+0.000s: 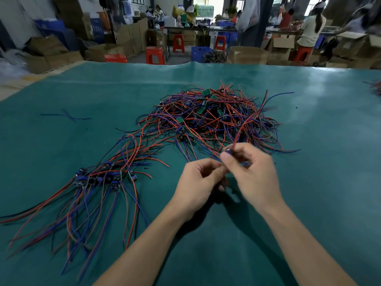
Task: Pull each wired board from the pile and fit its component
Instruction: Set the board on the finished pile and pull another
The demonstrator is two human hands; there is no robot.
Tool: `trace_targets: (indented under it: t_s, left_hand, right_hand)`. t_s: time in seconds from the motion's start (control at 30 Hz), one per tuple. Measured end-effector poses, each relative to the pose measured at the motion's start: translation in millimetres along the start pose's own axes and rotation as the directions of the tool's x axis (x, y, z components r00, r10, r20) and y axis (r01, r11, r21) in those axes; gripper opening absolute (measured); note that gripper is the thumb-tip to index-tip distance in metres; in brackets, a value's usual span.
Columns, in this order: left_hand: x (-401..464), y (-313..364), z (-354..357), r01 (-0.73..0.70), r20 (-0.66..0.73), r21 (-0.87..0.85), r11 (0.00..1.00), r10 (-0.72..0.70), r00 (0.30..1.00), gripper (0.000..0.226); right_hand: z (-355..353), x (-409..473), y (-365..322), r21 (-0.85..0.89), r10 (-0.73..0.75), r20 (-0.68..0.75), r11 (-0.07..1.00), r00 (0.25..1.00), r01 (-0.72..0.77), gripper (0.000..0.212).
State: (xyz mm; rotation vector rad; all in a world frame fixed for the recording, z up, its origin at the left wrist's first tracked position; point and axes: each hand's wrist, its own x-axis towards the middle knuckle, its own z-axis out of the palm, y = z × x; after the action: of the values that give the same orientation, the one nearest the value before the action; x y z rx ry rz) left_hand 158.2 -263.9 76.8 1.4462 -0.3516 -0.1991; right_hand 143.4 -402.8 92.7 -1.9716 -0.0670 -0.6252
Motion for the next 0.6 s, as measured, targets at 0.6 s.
trace_targets:
  t_s: [0.6]
  left_hand:
    - [-2,-5,3,-0.05,0.012,0.379,0.924,0.049,0.999,0.012]
  right_hand:
    - [76,83,-108,-0.392,0.031,0.603,0.881,0.797,0.263,0.054]
